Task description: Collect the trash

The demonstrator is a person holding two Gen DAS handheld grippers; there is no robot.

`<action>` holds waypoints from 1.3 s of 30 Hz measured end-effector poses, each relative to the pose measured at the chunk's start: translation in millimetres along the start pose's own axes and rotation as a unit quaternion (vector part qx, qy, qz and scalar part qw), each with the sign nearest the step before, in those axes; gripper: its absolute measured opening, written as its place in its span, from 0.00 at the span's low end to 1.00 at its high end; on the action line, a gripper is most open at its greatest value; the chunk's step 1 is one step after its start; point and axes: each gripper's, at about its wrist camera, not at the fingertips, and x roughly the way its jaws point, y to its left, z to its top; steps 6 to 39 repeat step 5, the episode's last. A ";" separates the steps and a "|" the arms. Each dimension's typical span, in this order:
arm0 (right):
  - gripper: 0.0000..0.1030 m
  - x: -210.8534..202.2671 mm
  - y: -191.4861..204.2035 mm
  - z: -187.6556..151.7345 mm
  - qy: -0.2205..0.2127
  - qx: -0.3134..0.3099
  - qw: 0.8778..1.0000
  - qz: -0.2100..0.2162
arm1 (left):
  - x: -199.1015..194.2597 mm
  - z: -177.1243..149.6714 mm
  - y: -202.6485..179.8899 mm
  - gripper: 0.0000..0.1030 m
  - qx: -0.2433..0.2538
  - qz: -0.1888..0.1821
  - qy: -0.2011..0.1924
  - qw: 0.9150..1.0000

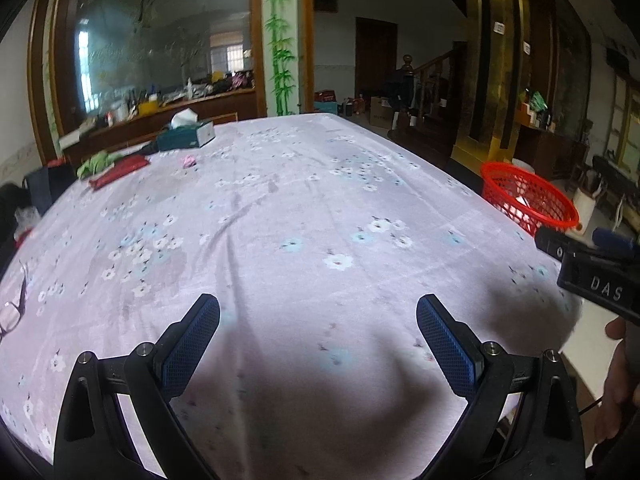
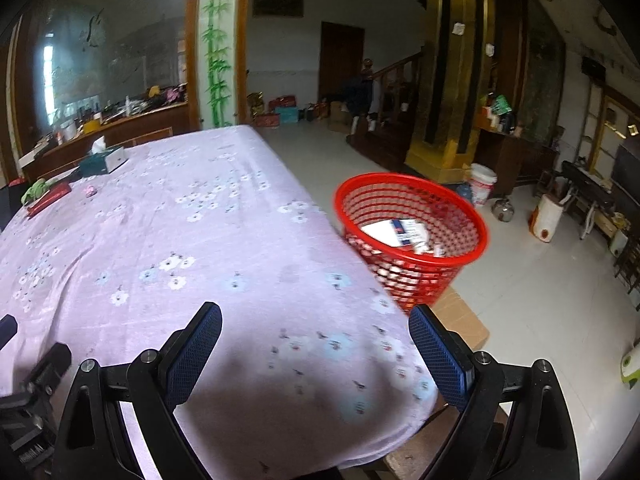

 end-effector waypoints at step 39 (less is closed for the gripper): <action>0.96 21.2 35.0 12.8 0.049 -0.031 0.997 0.055 | 4.1 16.0 61.0 0.95 -0.062 0.026 0.014 0.998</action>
